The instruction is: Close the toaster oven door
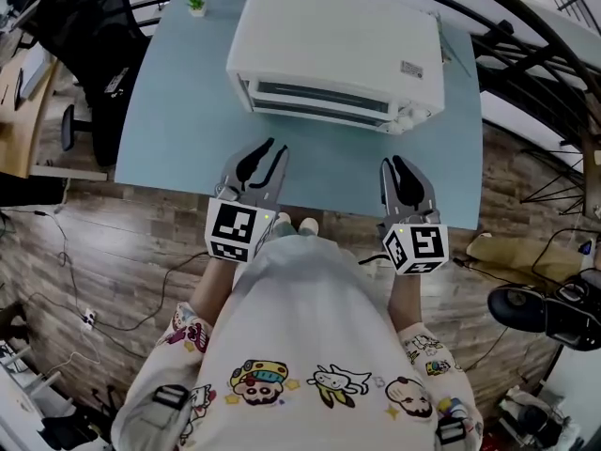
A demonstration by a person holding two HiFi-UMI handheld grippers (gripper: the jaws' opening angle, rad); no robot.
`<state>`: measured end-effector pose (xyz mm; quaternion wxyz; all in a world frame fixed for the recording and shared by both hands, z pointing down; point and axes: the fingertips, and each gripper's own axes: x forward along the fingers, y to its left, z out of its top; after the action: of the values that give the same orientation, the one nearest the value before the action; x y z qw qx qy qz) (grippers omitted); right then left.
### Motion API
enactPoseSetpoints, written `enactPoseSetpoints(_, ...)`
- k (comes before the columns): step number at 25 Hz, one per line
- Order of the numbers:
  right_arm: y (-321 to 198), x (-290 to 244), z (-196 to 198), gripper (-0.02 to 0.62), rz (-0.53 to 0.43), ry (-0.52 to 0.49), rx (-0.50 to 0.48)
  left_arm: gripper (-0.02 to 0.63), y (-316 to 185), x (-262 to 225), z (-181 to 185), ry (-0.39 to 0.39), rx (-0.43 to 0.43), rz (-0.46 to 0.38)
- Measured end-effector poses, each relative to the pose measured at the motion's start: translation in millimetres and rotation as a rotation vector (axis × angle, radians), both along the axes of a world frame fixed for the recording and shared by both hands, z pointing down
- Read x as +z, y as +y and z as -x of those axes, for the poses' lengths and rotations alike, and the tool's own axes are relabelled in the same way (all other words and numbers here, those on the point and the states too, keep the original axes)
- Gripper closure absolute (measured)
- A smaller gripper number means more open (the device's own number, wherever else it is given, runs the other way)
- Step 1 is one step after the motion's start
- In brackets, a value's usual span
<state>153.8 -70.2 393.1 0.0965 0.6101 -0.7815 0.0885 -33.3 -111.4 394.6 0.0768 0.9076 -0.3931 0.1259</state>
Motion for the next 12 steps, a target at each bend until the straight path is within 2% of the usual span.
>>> enactPoseSetpoints(7, 11, 3, -4, 0.544, 0.009, -0.016, 0.014, 0.532, 14, 14, -7, 0.016, 0.030, 0.038)
enactPoseSetpoints(12, 18, 4, -6, 0.581, 0.003, -0.035, 0.015, 0.581, 22, 19, -8, 0.030, 0.030, 0.051)
